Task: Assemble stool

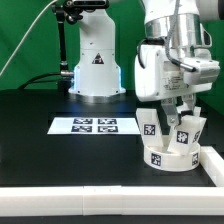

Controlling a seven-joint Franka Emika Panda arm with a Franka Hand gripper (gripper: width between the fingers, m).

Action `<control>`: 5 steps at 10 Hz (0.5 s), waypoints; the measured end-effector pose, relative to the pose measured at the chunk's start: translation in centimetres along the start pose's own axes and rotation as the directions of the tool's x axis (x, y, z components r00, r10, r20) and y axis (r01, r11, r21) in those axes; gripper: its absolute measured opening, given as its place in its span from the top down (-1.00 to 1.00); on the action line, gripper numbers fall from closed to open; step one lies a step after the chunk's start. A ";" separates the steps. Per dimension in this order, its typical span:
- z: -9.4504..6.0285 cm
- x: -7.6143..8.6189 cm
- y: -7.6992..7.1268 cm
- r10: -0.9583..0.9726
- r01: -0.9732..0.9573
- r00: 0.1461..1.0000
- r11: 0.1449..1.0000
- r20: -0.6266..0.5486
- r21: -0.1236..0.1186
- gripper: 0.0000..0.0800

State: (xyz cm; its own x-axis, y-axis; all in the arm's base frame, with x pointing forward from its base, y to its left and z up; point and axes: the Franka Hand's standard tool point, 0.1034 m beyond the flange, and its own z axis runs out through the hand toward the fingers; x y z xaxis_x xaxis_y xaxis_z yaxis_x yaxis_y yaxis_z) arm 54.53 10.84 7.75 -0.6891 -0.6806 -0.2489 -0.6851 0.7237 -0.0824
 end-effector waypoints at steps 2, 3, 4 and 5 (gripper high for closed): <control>0.0 0.0 0.1 0.027 -0.027 1.000 1.000 0.004 -0.002 0.15; 0.0 0.0 0.2 0.050 -0.050 0.999 0.999 0.009 -0.002 0.15; 0.0 0.0 0.4 0.071 -0.071 0.997 0.997 0.014 0.002 0.15; 0.0 -0.1 0.9 0.103 -0.103 0.995 0.995 0.017 0.000 0.15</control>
Offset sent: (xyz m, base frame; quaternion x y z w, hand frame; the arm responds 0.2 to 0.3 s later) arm -0.0120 -0.0058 0.0020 0.0213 0.0110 0.2304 0.9728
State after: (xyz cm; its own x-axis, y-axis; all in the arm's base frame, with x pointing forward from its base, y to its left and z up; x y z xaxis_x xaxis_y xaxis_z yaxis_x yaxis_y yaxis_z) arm 54.02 11.54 7.69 -0.7521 -0.6004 -0.2720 -0.6104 0.7901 -0.0563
